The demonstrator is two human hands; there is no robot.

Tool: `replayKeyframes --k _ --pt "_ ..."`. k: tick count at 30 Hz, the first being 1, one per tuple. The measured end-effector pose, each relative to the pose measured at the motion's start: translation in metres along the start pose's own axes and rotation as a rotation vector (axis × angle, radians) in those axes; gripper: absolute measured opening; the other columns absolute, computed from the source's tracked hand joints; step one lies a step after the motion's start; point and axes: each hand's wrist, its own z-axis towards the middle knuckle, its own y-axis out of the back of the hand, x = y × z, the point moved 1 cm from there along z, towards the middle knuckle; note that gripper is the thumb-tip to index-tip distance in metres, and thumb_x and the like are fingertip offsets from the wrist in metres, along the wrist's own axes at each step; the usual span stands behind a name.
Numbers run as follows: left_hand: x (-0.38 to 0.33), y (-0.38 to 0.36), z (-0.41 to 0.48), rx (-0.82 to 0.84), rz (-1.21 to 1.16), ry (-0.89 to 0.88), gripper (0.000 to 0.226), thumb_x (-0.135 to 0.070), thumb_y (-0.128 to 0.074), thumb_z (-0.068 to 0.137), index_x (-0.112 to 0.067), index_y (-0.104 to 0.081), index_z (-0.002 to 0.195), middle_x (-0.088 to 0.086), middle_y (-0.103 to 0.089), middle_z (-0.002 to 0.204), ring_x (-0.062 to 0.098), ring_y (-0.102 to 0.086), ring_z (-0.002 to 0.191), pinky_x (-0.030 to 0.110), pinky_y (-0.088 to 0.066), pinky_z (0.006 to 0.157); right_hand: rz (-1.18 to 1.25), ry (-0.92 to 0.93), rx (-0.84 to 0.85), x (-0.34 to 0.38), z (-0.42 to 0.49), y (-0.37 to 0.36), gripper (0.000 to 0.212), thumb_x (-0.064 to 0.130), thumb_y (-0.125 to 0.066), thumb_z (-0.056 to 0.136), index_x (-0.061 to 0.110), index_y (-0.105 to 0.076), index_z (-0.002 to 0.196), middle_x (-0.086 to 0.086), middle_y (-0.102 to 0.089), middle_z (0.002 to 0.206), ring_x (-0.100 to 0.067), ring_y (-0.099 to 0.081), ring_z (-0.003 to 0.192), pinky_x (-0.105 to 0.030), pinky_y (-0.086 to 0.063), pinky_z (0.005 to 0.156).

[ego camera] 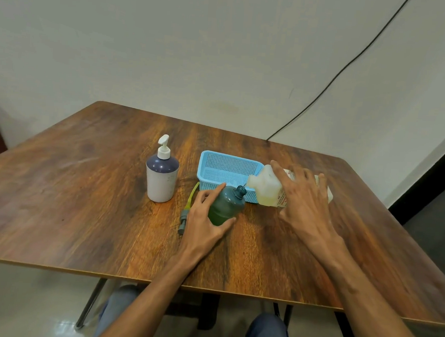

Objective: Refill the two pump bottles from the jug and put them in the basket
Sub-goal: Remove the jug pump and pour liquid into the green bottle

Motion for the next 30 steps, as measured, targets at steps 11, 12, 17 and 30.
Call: replayKeyframes --k 11,12,17,30 --pt "0.0 0.0 0.001 -0.015 0.005 0.013 0.086 -0.033 -0.088 0.078 -0.03 -0.046 0.152 -0.006 -0.051 0.13 0.004 -0.049 0.121 0.005 -0.037 0.099 0.144 -0.036 0.029 0.007 -0.005 -0.018 0.111 0.027 -0.087 0.064 0.032 -0.027 0.156 -0.01 -0.046 0.142 -0.032 -0.05 0.125 -0.055 -0.04 0.105" --pt "0.0 0.0 0.001 -0.015 0.003 0.017 0.086 -0.033 -0.088 0.078 -0.03 -0.046 0.153 -0.006 -0.051 0.131 0.002 -0.048 0.121 0.005 -0.037 0.1 0.184 -0.04 0.028 0.008 -0.006 -0.018 0.11 0.029 -0.087 0.064 0.032 -0.028 0.156 -0.008 -0.047 0.139 -0.031 -0.051 0.124 -0.051 -0.043 0.102" --pt "-0.003 0.0 -0.001 -0.019 -0.009 0.037 0.085 -0.035 -0.088 0.079 -0.026 -0.046 0.151 -0.009 -0.05 0.136 0.0 -0.045 0.125 0.004 -0.035 0.101 0.452 -0.09 0.068 0.008 -0.011 -0.02 0.112 0.031 -0.091 0.056 0.032 -0.034 0.152 -0.001 -0.053 0.128 -0.023 -0.053 0.116 -0.037 -0.052 0.089" --pt "-0.004 -0.001 -0.002 0.051 -0.114 0.13 0.075 -0.04 -0.084 0.083 -0.041 -0.034 0.139 -0.027 -0.047 0.133 -0.011 -0.049 0.122 0.011 -0.042 0.101 1.297 -0.395 -0.156 0.018 -0.038 -0.071 0.097 0.007 -0.096 0.057 0.033 -0.043 0.134 0.015 -0.06 0.118 0.006 -0.061 0.102 -0.019 -0.056 0.071"
